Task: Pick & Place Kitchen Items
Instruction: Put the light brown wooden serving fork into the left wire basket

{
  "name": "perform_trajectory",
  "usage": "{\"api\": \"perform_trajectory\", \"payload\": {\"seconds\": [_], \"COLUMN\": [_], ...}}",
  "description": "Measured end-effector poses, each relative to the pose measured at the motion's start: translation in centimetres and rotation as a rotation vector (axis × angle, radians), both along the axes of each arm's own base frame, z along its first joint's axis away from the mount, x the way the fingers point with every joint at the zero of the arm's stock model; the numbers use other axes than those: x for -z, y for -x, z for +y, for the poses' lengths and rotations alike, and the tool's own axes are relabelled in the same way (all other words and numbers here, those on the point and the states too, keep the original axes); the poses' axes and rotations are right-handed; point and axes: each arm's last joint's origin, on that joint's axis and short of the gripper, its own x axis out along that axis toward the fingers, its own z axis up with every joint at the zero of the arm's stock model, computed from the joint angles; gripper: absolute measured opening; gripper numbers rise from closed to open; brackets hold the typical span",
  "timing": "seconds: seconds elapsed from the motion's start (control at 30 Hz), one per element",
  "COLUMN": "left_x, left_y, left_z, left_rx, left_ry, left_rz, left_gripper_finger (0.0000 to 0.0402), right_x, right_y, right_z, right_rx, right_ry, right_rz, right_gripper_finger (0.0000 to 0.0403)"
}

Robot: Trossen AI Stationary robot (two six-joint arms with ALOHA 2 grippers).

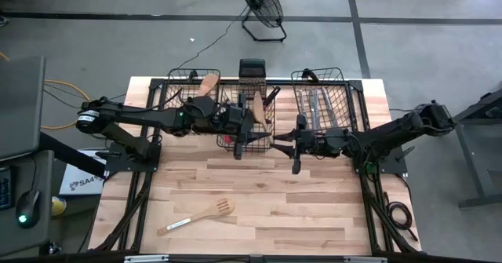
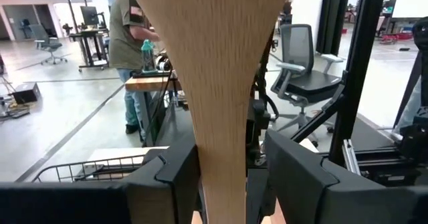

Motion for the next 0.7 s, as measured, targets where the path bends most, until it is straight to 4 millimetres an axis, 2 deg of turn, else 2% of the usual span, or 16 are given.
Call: {"api": "perform_trajectory", "payload": {"seconds": [0.13, 0.37, 0.7], "left_x": [0.02, 0.03, 0.21], "left_y": [0.00, 0.00, -0.01], "left_z": [0.01, 0.00, 0.00], "left_rx": [-0.002, 0.000, 0.002], "left_ry": [0.000, 0.007, 0.000], "left_rz": [0.002, 0.003, 0.022], "left_gripper_finger": [0.0148, 0.0079, 0.0079], "right_x": [0.06, 0.12, 0.26], "right_y": [-0.01, -0.01, -0.01], "right_z": [-0.06, -0.04, -0.04], "right_rx": [0.001, -0.001, 0.001], "right_ry": [-0.002, 0.002, 0.003], "right_rz": [0.005, 0.013, 0.026], "right_gripper_finger": [0.0082, 0.0081, 0.0082]}}
